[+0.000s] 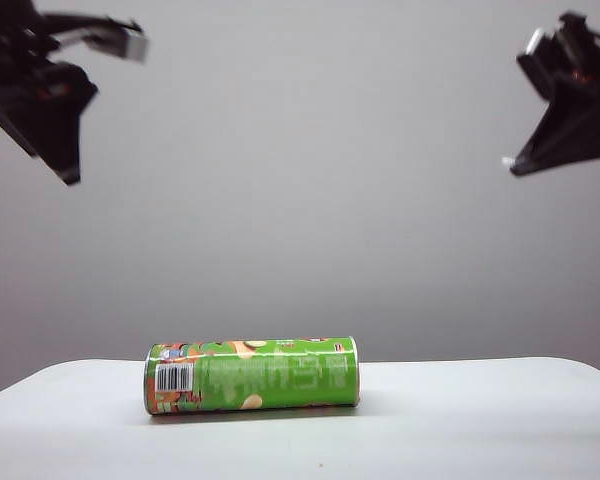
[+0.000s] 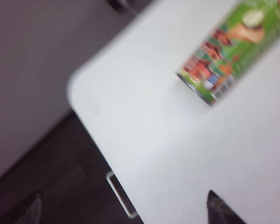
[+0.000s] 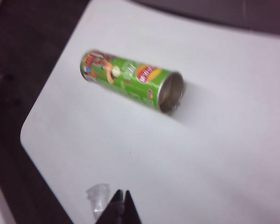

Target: Pick up the green tub of chips from the desk, push the transparent container that's holding the chips and has slipped out back in, and finally put the chips back on the desk.

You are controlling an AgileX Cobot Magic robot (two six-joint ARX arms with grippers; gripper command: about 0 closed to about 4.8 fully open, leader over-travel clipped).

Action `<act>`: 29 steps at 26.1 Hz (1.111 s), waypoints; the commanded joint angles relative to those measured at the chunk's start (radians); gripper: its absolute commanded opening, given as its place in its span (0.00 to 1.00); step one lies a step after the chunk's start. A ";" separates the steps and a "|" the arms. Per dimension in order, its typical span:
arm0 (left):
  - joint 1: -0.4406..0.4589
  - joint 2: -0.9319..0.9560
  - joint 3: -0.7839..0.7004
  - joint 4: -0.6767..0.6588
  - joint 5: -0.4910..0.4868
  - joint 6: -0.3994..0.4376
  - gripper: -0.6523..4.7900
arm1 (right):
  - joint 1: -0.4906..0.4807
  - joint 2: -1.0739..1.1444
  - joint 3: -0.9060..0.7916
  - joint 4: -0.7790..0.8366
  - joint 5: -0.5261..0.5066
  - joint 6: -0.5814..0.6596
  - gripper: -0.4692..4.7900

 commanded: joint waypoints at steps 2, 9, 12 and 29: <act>0.016 -0.175 -0.158 0.151 -0.014 -0.054 1.00 | 0.000 -0.111 -0.071 0.098 -0.005 0.069 0.08; 0.016 -0.420 -0.379 0.341 -0.011 -0.162 0.96 | 0.000 -0.306 -0.269 0.391 0.106 0.241 0.09; 0.016 -0.534 -0.490 0.420 -0.012 -0.245 0.96 | 0.003 -0.436 -0.430 0.525 0.149 0.295 0.09; 0.015 -0.996 -0.863 0.689 -0.012 -0.428 0.73 | 0.004 -1.166 -0.802 0.624 0.462 0.435 0.09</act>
